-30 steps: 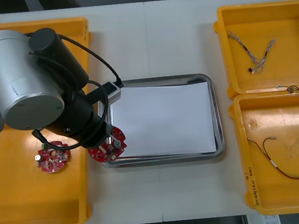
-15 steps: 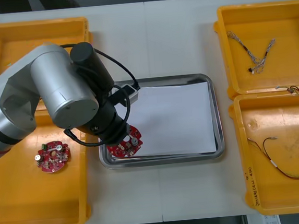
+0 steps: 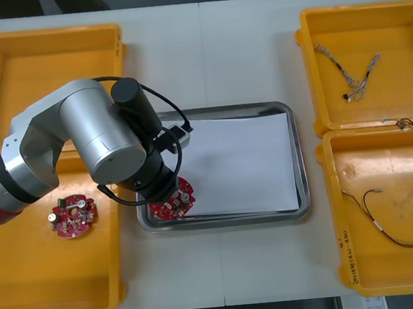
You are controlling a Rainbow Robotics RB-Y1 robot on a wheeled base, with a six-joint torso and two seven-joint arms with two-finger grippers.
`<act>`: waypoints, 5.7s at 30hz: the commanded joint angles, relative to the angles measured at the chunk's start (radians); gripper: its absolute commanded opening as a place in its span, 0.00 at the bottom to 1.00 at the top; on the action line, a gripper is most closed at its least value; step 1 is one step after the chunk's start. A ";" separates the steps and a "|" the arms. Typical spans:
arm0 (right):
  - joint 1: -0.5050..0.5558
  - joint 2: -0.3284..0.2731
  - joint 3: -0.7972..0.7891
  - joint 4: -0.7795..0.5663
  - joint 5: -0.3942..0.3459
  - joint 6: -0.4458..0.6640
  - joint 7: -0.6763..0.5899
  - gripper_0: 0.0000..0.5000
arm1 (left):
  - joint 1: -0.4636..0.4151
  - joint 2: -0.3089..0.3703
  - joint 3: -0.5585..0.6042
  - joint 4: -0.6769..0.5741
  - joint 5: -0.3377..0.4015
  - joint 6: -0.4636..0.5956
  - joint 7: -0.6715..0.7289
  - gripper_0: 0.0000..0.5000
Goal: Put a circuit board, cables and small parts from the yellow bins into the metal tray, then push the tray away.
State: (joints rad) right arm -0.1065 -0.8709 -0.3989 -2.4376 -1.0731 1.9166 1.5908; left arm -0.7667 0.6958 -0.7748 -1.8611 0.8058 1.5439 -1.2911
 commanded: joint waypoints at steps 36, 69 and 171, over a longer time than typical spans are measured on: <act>-0.012 -0.028 -0.002 -0.028 -0.013 0.003 0.024 0.00 | -0.057 -0.013 0.146 -0.075 0.088 0.154 0.136 1.00; -0.480 -0.037 0.551 -0.024 -0.011 0.003 0.017 0.00 | -0.011 0.131 0.603 -0.122 0.144 0.376 -0.034 1.00; -0.576 0.375 0.821 0.246 0.499 0.003 0.422 1.00 | -0.143 0.024 0.411 0.826 -0.080 -0.447 -0.432 1.00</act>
State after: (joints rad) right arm -0.6863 -0.5189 0.5029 -2.1528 -0.5874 1.9156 2.0052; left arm -0.8949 0.7290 -0.3567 -1.0276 0.7289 1.1141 -1.6525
